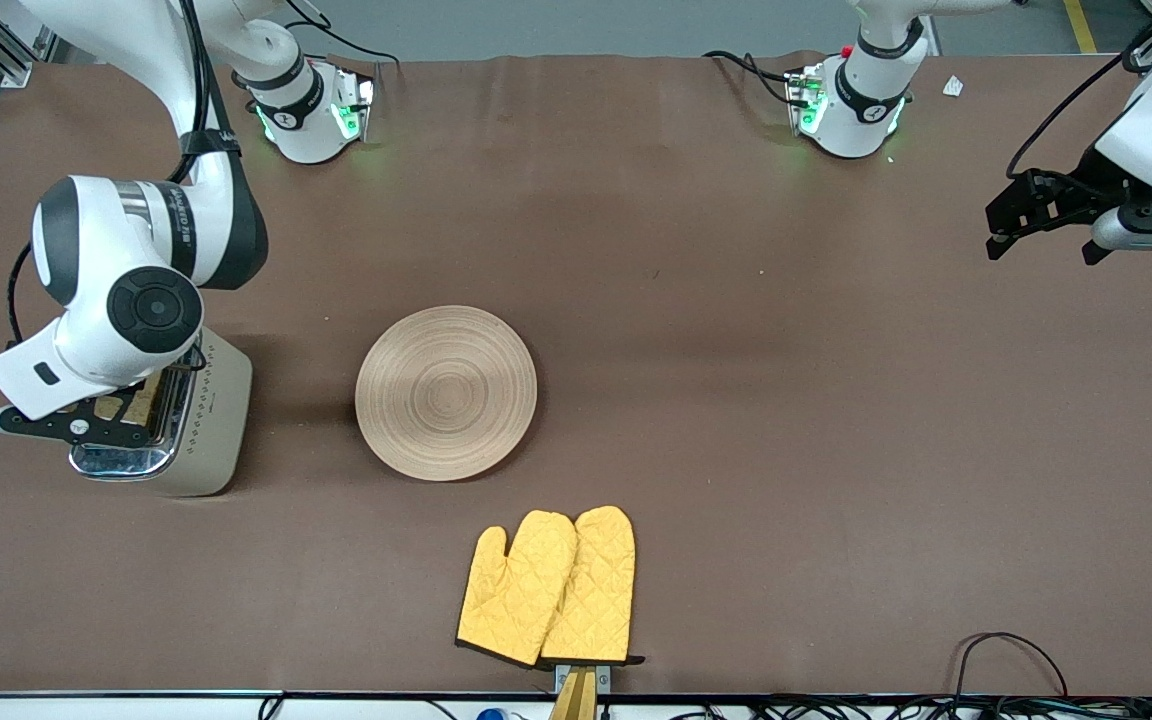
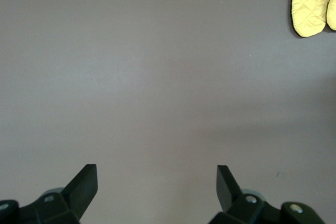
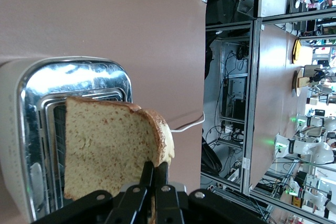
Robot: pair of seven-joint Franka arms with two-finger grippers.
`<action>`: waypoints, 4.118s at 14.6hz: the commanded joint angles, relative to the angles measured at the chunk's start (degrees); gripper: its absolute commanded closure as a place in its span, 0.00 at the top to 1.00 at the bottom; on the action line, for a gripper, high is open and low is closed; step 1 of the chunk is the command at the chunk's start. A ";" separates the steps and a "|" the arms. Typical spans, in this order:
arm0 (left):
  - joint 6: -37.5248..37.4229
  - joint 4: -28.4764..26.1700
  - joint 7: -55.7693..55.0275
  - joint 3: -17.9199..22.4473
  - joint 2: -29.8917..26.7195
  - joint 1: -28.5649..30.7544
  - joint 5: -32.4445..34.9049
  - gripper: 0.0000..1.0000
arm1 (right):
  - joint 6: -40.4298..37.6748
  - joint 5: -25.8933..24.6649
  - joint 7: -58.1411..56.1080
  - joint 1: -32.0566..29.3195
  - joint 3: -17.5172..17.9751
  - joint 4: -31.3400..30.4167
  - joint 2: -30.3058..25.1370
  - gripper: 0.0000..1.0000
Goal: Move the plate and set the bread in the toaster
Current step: 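Lower the bread into the toaster slot with the right gripper, then open the right gripper and raise it away from the toaster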
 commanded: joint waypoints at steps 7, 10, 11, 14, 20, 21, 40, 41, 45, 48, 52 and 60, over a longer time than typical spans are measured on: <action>-0.09 1.20 0.55 0.13 0.62 0.46 -0.63 1.00 | 3.38 -3.95 0.26 1.04 0.60 -11.10 -3.23 0.00; -0.09 1.20 0.63 0.22 0.62 0.55 -0.63 1.00 | 2.86 -7.20 0.62 3.67 0.69 -16.55 -4.98 0.00; -0.09 1.20 0.63 0.13 0.62 0.63 -0.63 1.00 | 2.34 -7.73 0.53 4.64 0.69 -17.26 -5.07 0.00; -0.09 1.28 0.55 0.13 0.62 0.55 -0.63 1.00 | 1.80 -9.84 0.35 5.53 0.77 -18.05 -5.25 0.00; -0.09 1.28 0.55 0.22 0.62 0.63 -0.72 1.00 | 1.89 -12.22 -1.49 5.61 0.95 -17.44 -5.95 0.00; -0.09 1.20 0.55 0.13 0.62 0.63 -0.72 1.00 | 1.89 -12.30 -1.58 5.61 1.04 -17.35 -5.95 0.00; -0.09 1.20 0.72 0.31 0.80 1.16 -0.81 1.00 | 9.88 -7.41 -5.09 -0.44 1.04 -13.49 -5.60 1.00; -0.09 1.20 0.63 0.31 0.80 1.16 -0.81 1.00 | 10.85 -4.34 -5.36 -1.06 0.95 -12.79 -5.60 1.00; -0.09 1.20 0.72 0.31 0.80 1.16 -0.81 1.00 | 9.46 1.90 -5.36 -1.16 0.95 -7.26 -5.51 1.00; -0.09 1.20 0.72 0.31 0.80 1.16 -0.89 1.00 | 2.45 17.26 -5.36 -2.38 0.60 2.47 -5.69 1.00; -0.09 1.20 0.72 0.31 0.80 1.16 -0.81 1.00 | -6.01 34.76 -7.19 -8.08 0.60 14.46 -6.47 1.00; -0.09 1.11 0.72 0.31 1.06 1.60 -0.81 1.00 | -11.64 48.43 -21.53 -17.68 0.77 12.18 -12.55 1.00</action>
